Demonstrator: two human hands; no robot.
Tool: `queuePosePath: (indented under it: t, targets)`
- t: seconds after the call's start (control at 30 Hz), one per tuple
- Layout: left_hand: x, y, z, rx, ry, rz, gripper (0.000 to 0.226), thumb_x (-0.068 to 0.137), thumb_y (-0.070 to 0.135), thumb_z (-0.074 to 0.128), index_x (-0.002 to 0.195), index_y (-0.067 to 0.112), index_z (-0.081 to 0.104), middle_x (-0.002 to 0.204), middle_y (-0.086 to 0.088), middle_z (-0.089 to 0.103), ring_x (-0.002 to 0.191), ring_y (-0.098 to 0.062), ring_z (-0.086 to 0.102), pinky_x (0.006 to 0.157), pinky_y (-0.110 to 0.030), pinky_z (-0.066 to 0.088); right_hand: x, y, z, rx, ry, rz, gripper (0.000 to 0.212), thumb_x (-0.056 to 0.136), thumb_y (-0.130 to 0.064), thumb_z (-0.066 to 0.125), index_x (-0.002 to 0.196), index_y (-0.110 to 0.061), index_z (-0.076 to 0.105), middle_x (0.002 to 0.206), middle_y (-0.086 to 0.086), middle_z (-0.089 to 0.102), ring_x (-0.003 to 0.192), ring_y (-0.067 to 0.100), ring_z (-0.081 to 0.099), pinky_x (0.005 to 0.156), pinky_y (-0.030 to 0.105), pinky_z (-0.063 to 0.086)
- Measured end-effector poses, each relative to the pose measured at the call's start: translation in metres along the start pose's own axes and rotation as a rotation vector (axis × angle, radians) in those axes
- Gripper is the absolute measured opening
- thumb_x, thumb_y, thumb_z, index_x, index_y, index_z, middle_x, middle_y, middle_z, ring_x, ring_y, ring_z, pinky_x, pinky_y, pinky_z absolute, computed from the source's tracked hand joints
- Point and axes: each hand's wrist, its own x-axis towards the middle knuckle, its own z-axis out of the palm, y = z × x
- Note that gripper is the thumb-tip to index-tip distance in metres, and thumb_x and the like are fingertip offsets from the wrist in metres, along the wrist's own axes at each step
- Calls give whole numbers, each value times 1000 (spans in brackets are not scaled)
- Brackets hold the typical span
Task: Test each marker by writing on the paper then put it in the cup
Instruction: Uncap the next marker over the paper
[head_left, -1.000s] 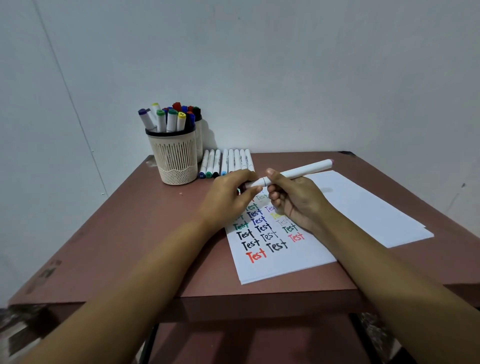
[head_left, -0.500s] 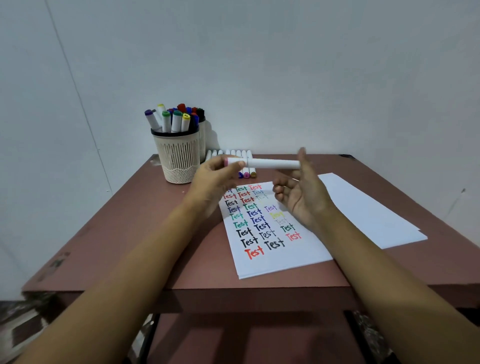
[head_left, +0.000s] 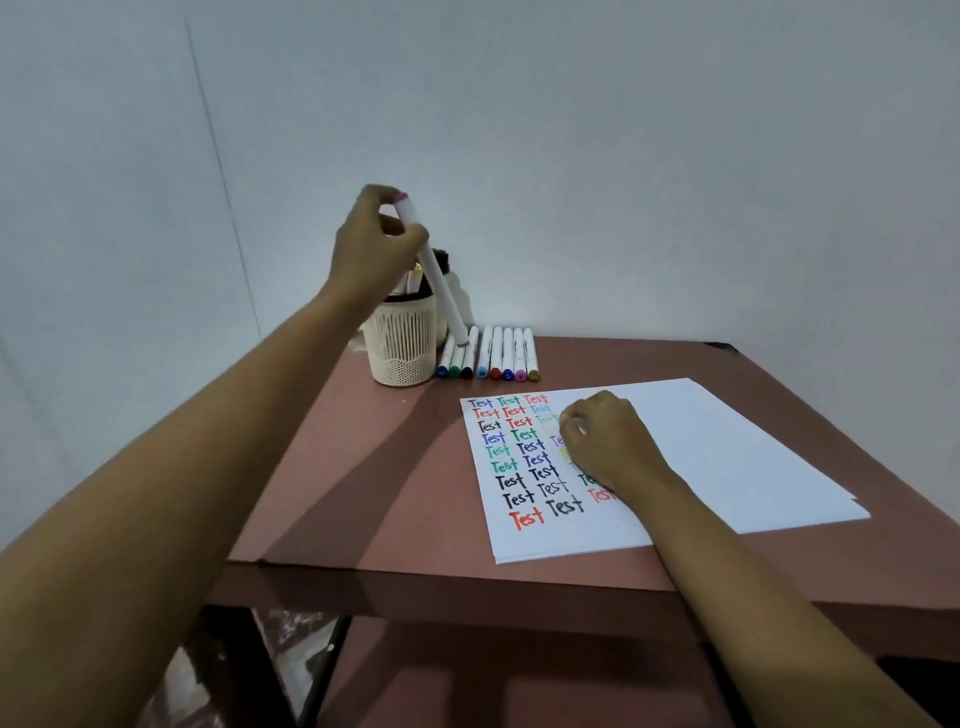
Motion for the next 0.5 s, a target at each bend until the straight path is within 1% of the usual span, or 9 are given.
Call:
queuePosePath:
  t: [0.1,0.23,0.3,0.37,0.43,0.5]
  targets:
    - [25,8,-18,63,63,27,37,84,11,52,120,12,48,79,2,55,76,-21,62,80,-40,56,-2,-3,-2,-17,-1,-3,33,96,-23,44,113,-8,69,117,13,60,111,27,52,92,34,45]
    - [47,19,-32,78,102,42,38,85,10,51,123,10,47,76,2,52,78,-22,59,79,-39,56,-3,-3,-3,-25,3,-9,32,96,-23,45,112,-9,69,116,12,61,108,26,53,91,34,47]
    - [54,23,-35,111,102,55,38,85,10,51,123,11,47,79,1,52,79,-22,58,76,-37,56,-3,-3,-4,-37,1,-14,32,96,-23,45,112,-10,69,115,11,61,108,25,53,90,34,47]
    - [57,23,-35,157,88,84,38,86,11,51,124,12,47,85,-3,55,81,-22,59,73,-34,54,-3,-3,-4,-38,2,-13,31,96,-23,45,112,-10,69,115,11,61,108,25,53,90,35,47]
    - [58,19,-33,215,51,106,37,87,11,51,124,12,46,91,-7,56,83,-24,60,71,-34,52,-3,-3,-3,-42,6,-11,31,96,-22,45,112,-10,69,115,11,61,108,25,52,89,35,47]
    - [55,11,-29,277,17,117,37,89,10,51,125,10,45,86,-6,55,80,-25,59,73,-36,52,-3,-3,-3,-46,8,-9,31,96,-23,45,112,-10,68,116,10,61,108,25,52,89,36,47]
